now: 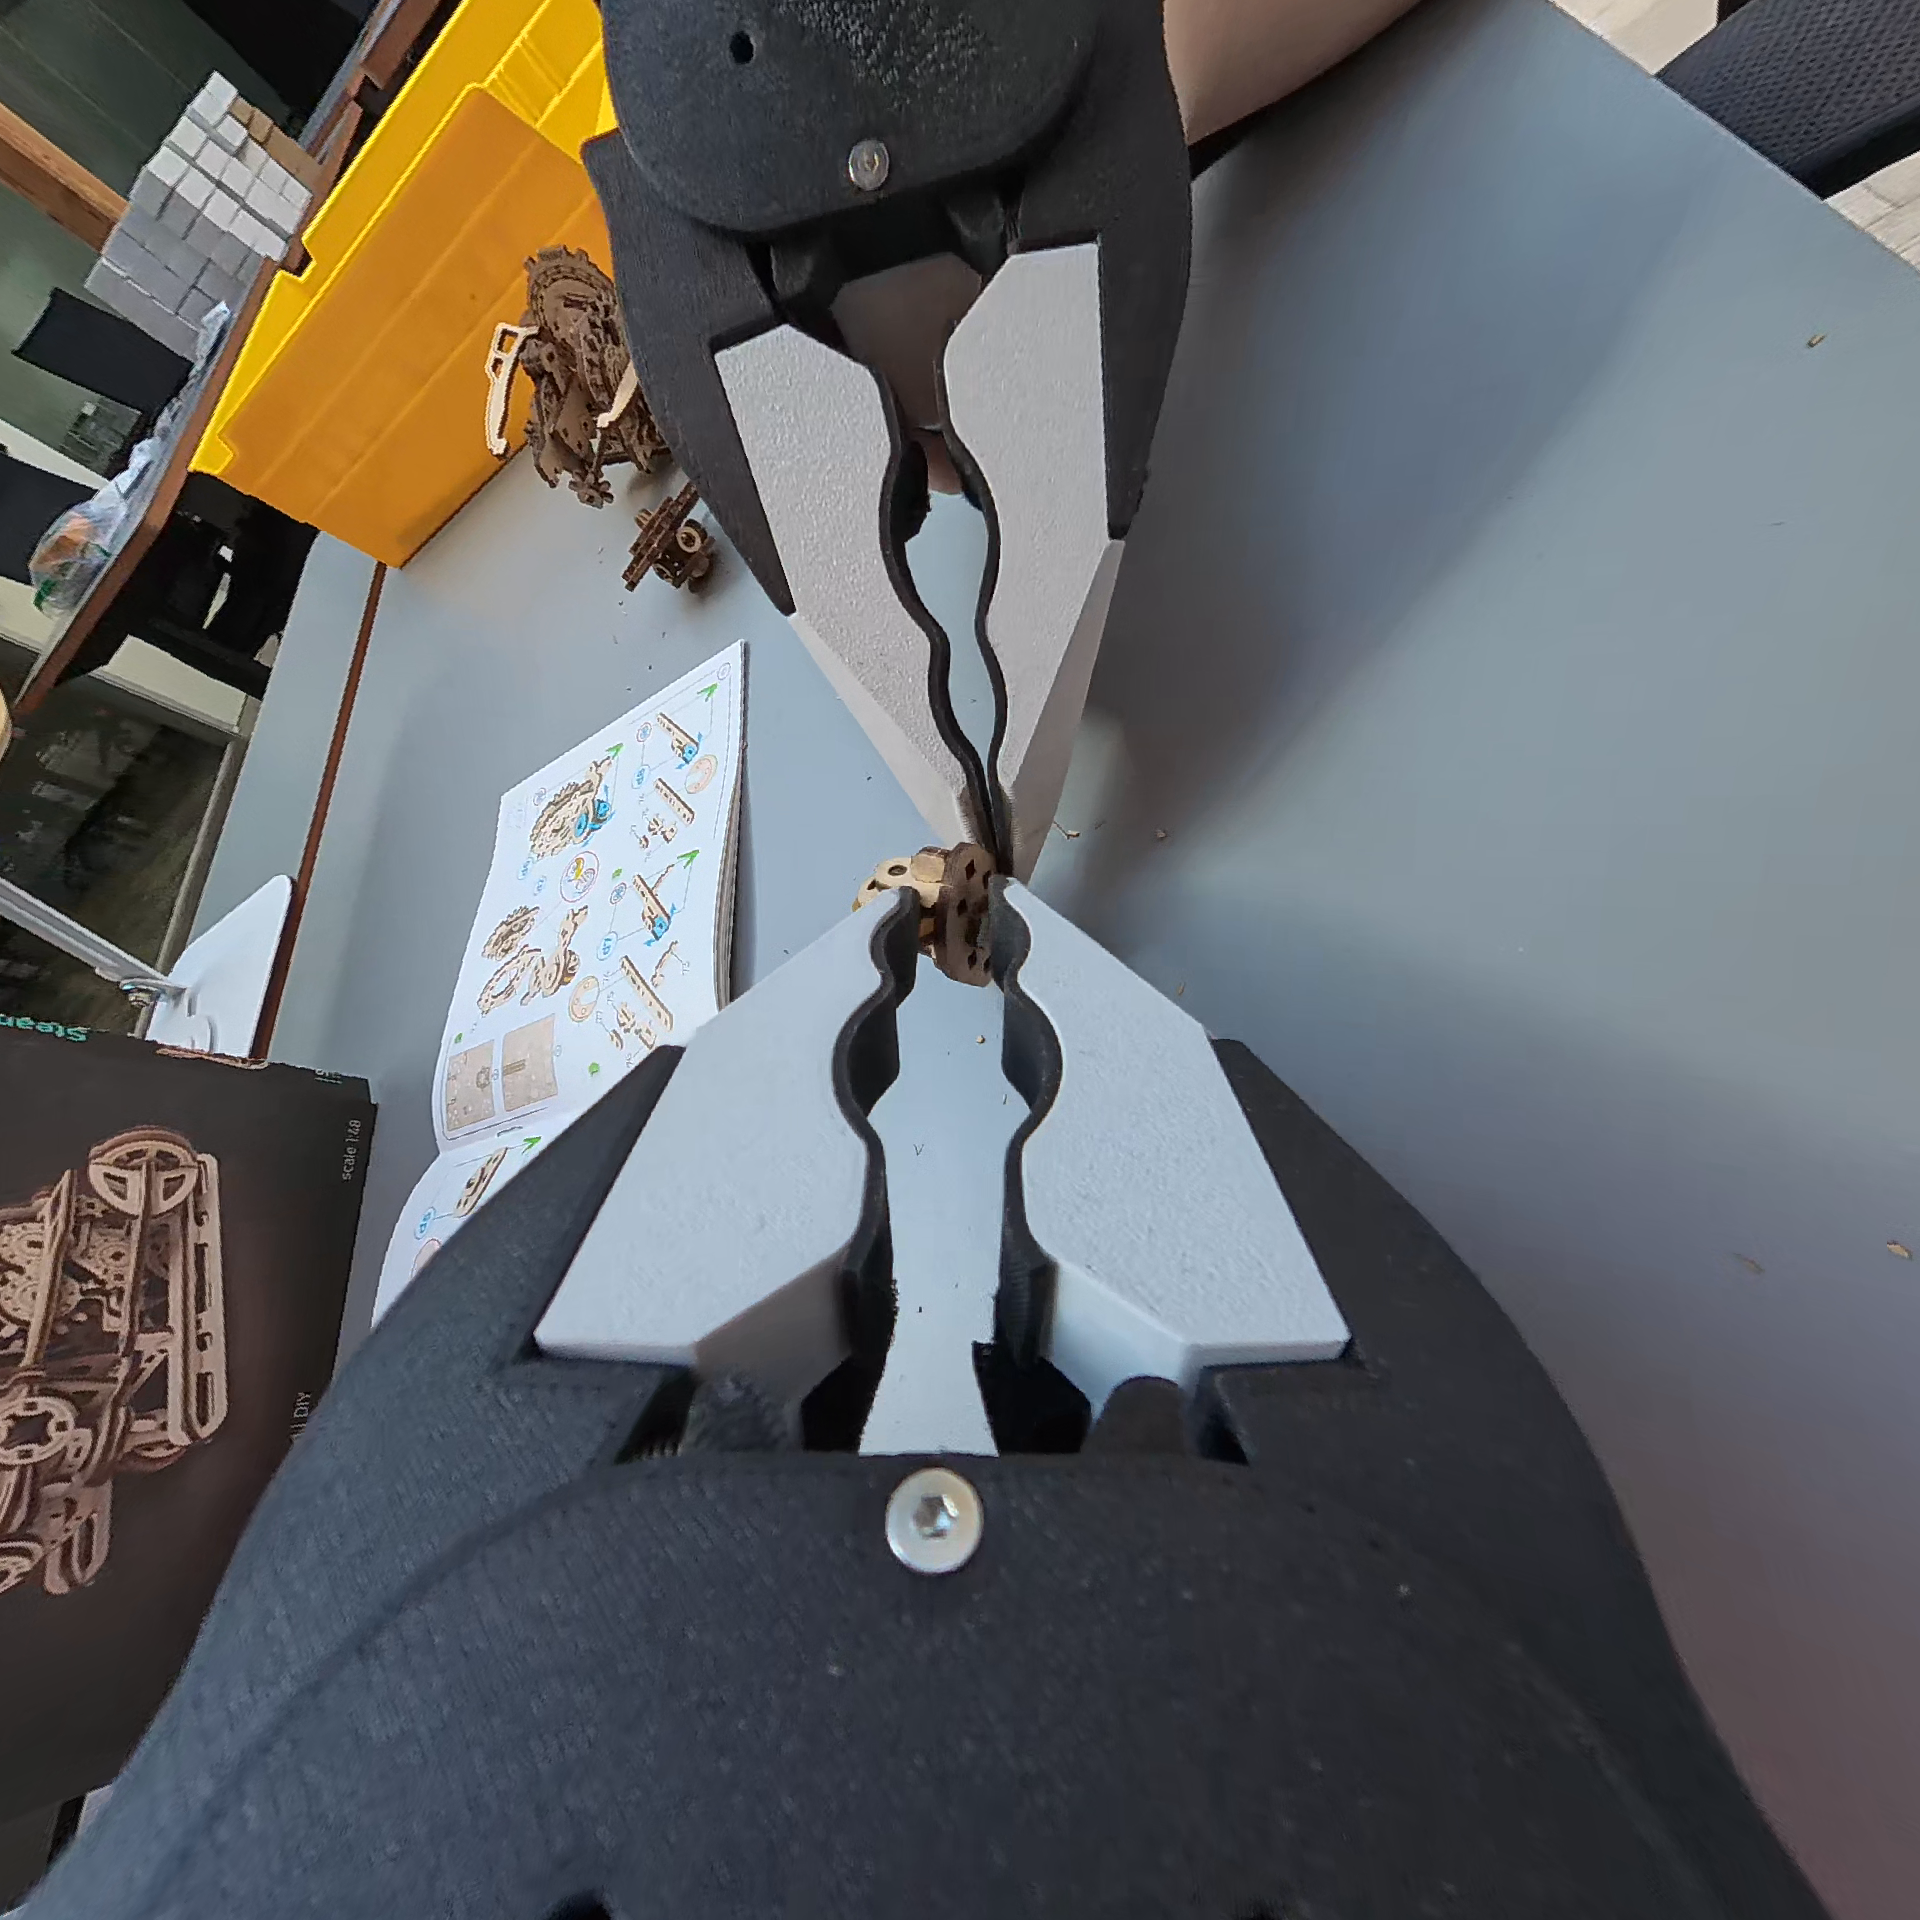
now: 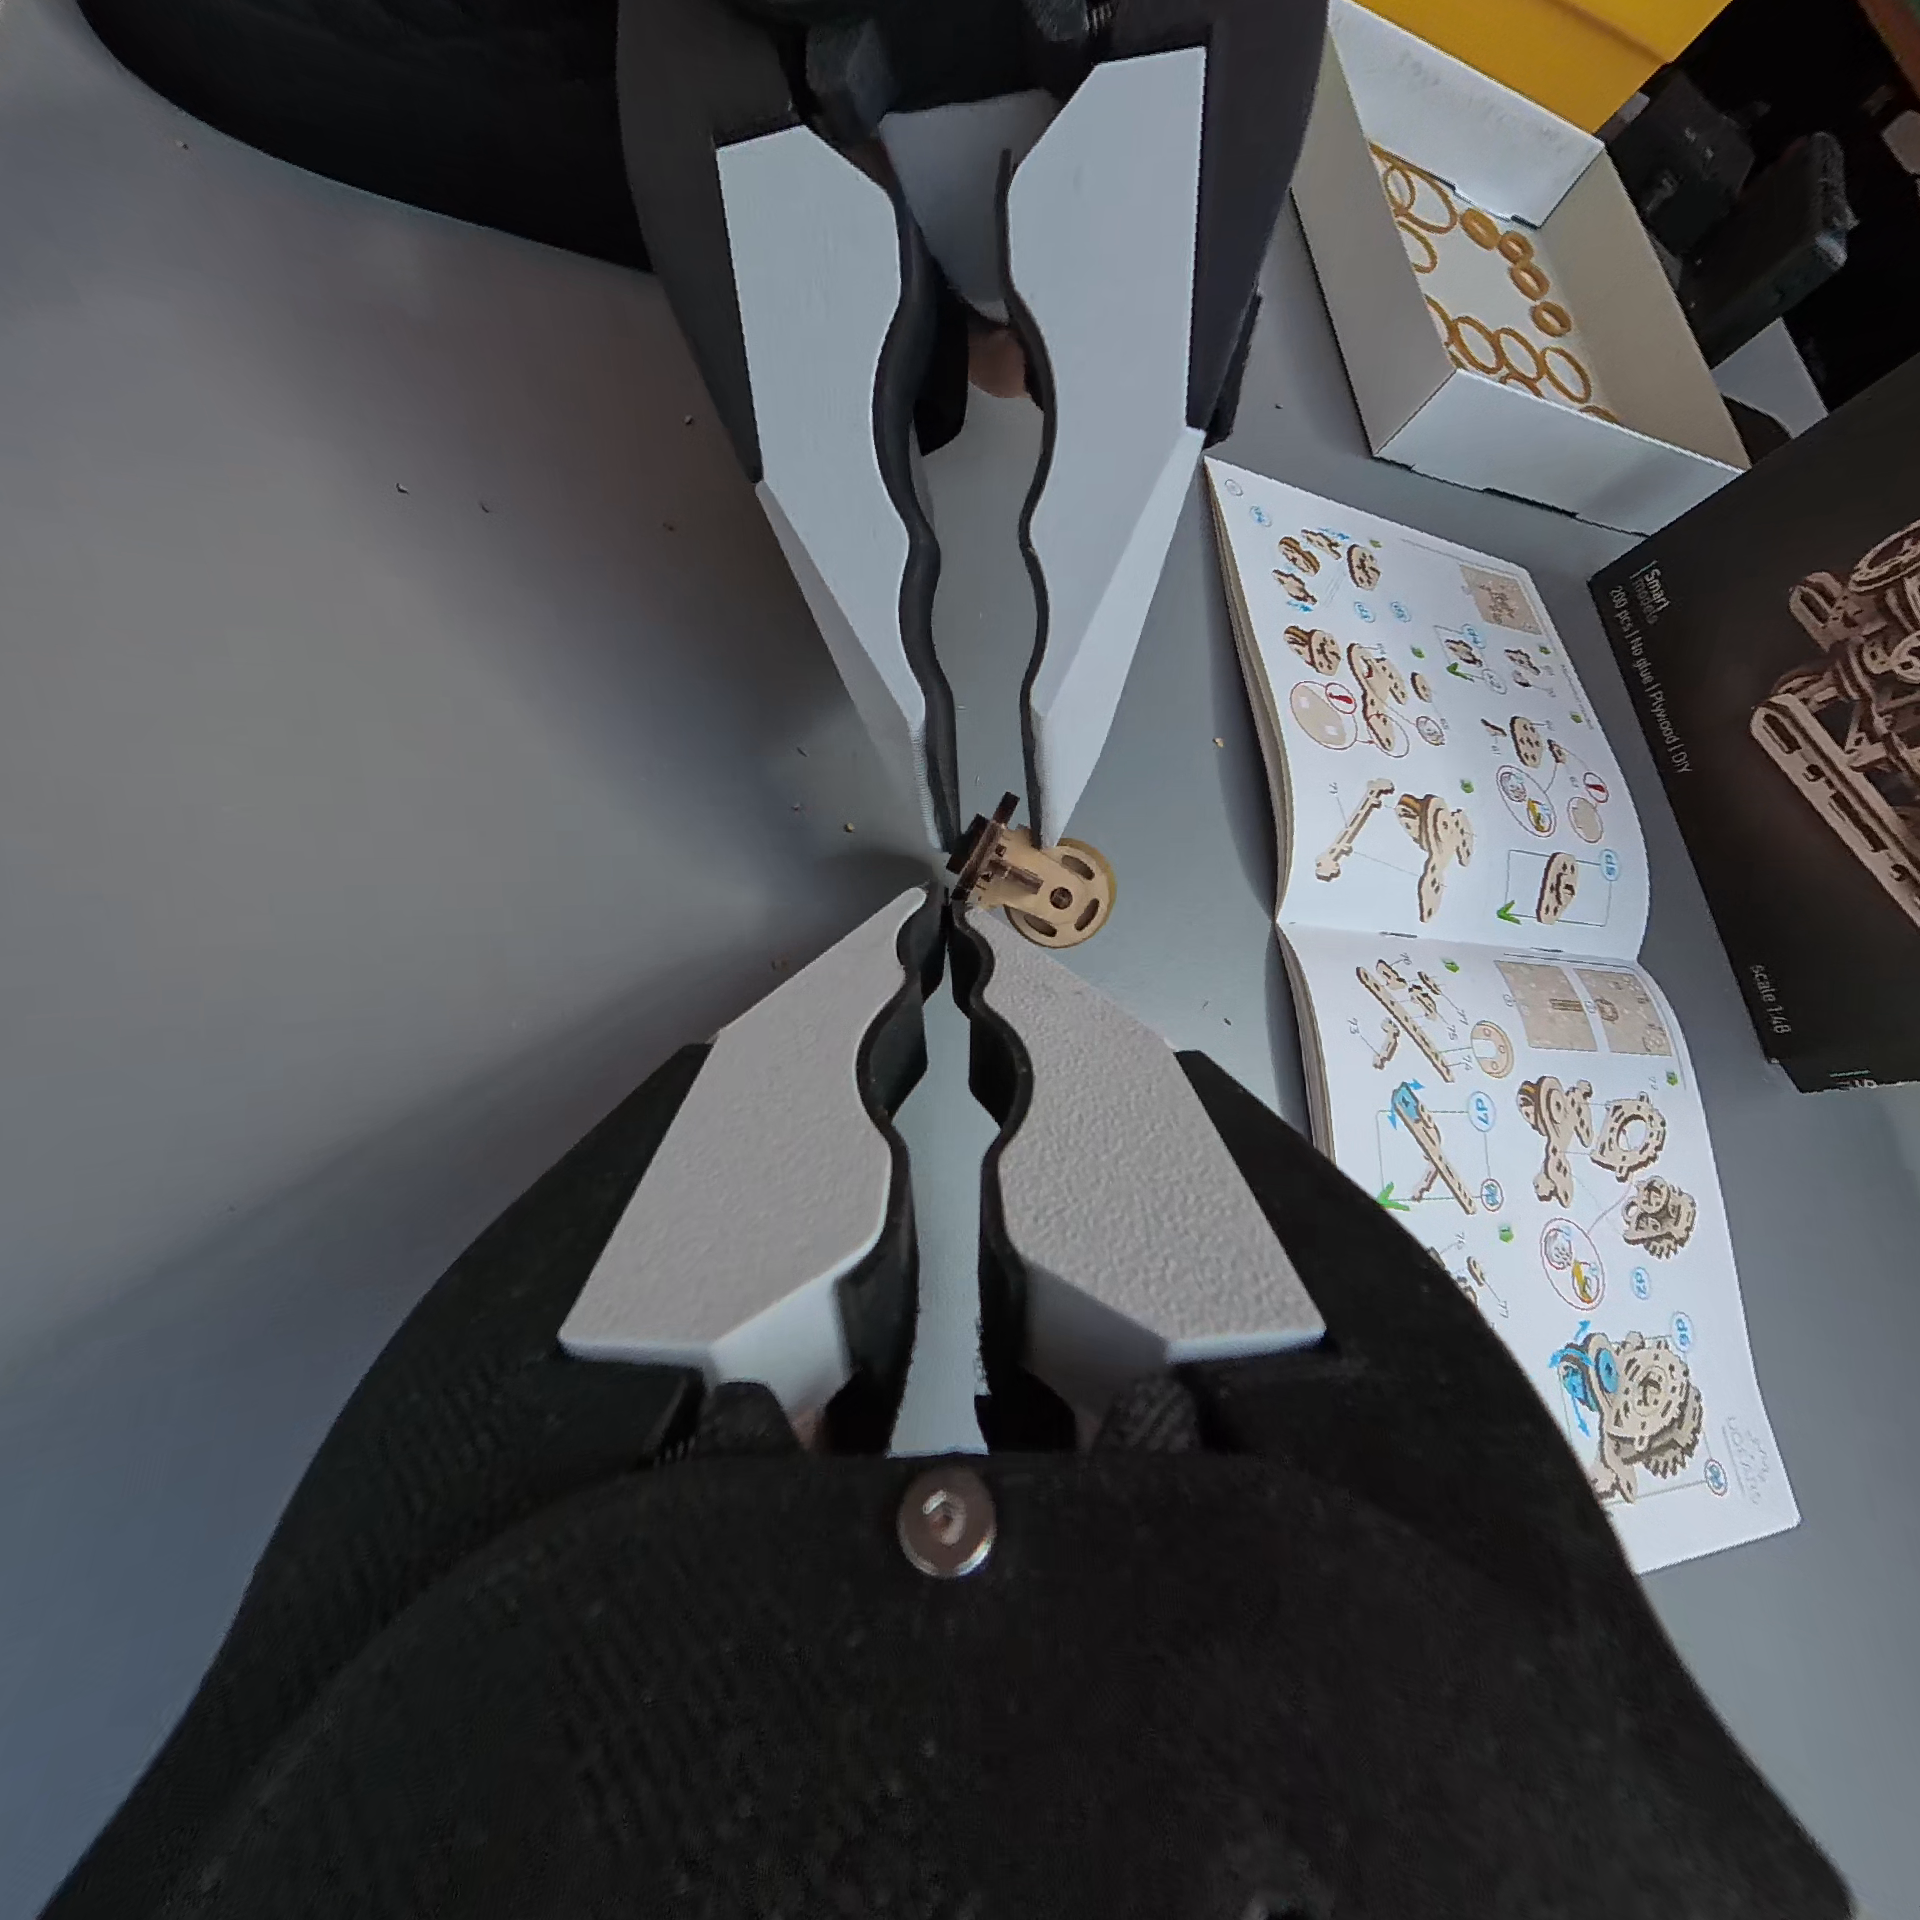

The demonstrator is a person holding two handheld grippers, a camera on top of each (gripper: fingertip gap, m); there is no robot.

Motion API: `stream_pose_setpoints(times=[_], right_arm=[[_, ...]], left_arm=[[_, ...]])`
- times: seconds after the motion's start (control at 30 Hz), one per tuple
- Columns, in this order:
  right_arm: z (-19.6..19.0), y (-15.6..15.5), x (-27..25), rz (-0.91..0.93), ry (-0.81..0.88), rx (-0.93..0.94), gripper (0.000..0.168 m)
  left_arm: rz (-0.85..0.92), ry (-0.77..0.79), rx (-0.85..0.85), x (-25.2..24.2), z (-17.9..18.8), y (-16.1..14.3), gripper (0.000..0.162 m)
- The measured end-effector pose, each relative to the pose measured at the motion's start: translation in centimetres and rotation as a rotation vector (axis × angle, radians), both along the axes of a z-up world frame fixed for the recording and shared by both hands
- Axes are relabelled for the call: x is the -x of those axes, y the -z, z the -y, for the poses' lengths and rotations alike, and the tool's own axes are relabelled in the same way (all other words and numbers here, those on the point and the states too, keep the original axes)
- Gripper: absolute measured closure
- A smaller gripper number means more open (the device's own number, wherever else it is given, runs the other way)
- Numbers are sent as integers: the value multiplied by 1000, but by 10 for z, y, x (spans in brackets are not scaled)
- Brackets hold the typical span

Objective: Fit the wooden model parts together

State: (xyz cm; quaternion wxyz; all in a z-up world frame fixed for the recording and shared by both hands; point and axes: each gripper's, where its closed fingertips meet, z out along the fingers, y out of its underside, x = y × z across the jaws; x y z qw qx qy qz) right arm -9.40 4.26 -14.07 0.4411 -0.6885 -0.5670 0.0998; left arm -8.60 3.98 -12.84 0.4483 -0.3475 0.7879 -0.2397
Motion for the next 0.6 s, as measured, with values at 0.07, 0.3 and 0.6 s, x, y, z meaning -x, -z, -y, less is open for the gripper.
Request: stream_pose_setpoints(times=[0.07, 0.3, 0.6], right_arm=[[-1, 1, -1, 2, 8, 1, 168], [-11, -11, -8, -100, 88, 36, 158], [-17, -40, -11, -222, 122, -45, 162]], left_arm=[[-2, -12, 10, -1, -2, 0, 155], [26, -66, 20, -3, -11, -5, 155], [158, -121, 74, -8, -12, -33, 156]])
